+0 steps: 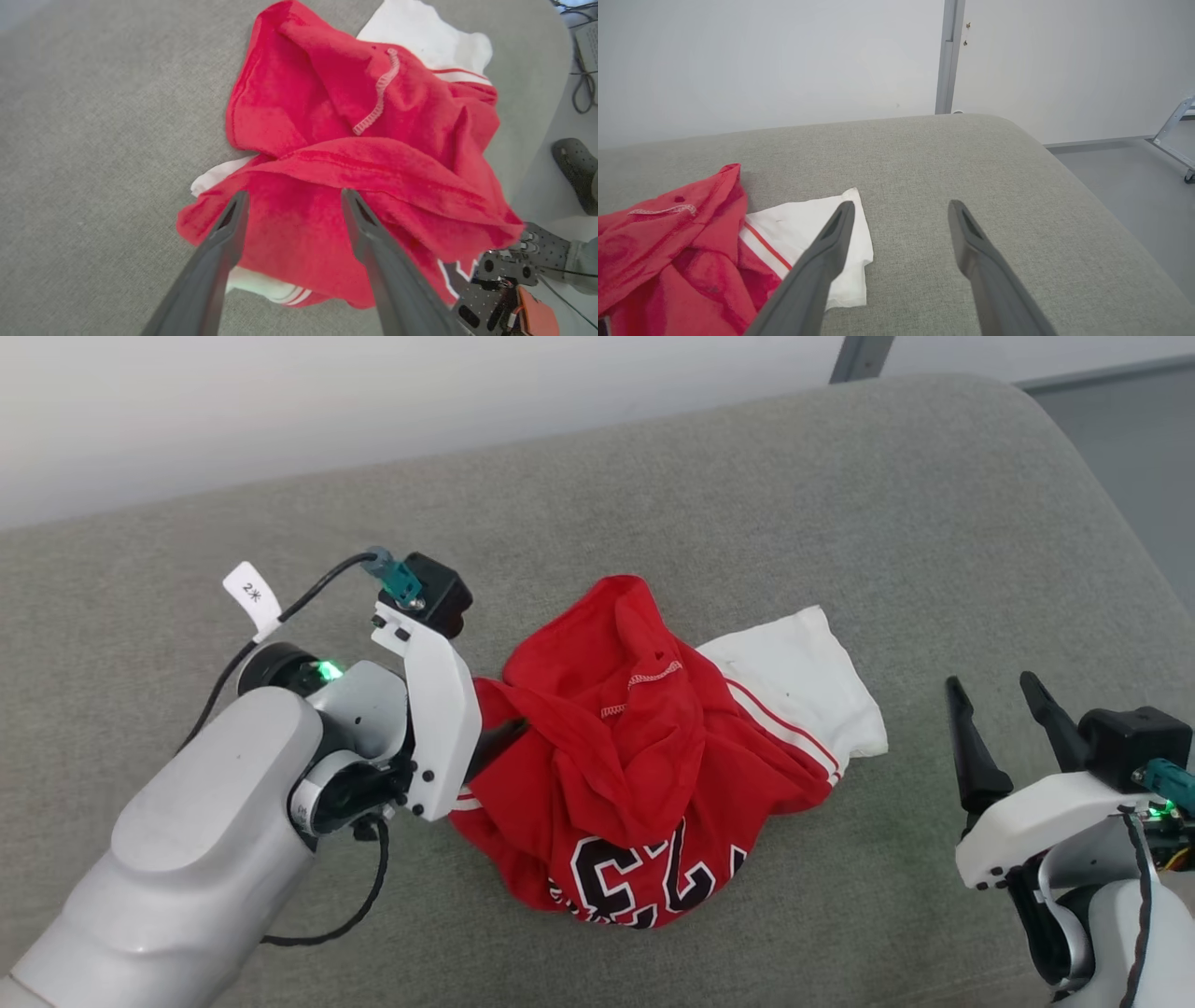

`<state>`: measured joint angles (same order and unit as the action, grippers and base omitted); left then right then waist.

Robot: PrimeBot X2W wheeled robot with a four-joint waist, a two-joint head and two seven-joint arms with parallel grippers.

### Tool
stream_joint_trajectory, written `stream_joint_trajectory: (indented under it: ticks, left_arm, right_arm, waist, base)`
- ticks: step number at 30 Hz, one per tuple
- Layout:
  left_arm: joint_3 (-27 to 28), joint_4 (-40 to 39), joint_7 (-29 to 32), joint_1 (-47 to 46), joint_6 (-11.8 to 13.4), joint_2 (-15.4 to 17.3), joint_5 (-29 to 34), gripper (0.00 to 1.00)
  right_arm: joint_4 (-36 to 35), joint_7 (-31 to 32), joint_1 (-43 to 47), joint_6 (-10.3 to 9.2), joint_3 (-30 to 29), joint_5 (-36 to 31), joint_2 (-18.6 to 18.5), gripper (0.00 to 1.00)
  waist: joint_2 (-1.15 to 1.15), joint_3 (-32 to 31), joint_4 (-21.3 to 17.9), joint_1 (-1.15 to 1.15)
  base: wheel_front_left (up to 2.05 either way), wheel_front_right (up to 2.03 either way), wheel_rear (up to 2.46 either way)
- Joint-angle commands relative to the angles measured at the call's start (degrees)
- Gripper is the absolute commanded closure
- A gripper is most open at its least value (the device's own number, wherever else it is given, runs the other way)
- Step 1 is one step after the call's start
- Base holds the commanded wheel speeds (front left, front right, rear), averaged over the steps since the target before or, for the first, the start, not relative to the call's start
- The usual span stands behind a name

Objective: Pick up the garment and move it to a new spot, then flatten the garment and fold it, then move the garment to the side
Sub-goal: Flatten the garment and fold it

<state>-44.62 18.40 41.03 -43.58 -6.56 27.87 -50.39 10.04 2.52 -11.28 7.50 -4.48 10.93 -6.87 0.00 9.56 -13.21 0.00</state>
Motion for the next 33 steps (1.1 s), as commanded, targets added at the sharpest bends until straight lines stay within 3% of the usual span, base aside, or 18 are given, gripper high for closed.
stream_joint_trajectory:
  ticks: [1, 12, 18, 19, 20, 21, 33]
  left_arm:
    - [-0.54, 0.65, 0.39, -0.86, 0.0, -0.07, 0.21, 0.0]
    - [-7.53, 3.17, -1.9, -5.08, -0.95, -1.52, 2.18, 0.0]
    - [-10.78, 3.92, -4.07, -6.93, -0.89, -1.55, -0.94, 0.0]
    - [-11.58, 4.15, -4.45, -7.21, -0.89, -1.56, -1.38, 0.39]
    - [-12.14, 4.55, -4.73, -7.2, -0.89, -1.69, -2.28, 0.87]
    - [-12.69, 4.95, -4.85, -7.42, -0.9, -1.81, -2.63, 1.0]
    - [-12.74, 8.4, -10.38, -13.58, -0.9, 0.05, -5.78, 1.0]
  right_arm:
    - [0.35, -0.19, -0.89, -0.02, 0.02, 0.08, 0.32, 0.0]
    - [1.56, -0.95, -2.3, -0.02, 1.1, 0.84, 0.63, 0.0]
    - [2.16, -1.18, -3.24, -0.02, 1.48, 1.27, 0.36, 0.0]
    - [2.25, -1.22, -3.31, -0.02, 1.53, 1.34, 0.34, 0.0]
    - [2.35, -1.29, -3.36, -0.02, 1.58, 1.4, 0.31, 0.0]
    - [2.41, -1.37, -3.44, -0.02, 1.63, 1.39, 0.28, 0.0]
    - [2.69, -2.05, -3.16, -0.02, 0.74, 1.78, 0.23, 0.0]
  waist:
    - [0.0, 0.57, -0.47, 0.0]
    - [0.0, 2.6, -1.04, 0.0]
    - [0.0, 3.28, -1.13, 0.0]
    - [0.0, 3.42, -1.15, 0.0]
    - [0.0, 3.53, -1.16, 0.0]
    - [0.0, 3.65, -1.18, 0.0]
    - [0.0, 4.02, -0.04, 0.0]
  base:
    - [0.0, 0.0, 0.0]
    - [0.0, 0.0, 0.0]
    - [0.0, 0.0, 0.0]
    - [0.0, 0.0, 0.0]
    - [0.0, 0.0, 0.0]
    - [0.0, 0.0, 0.0]
    - [0.0, 0.0, 0.0]
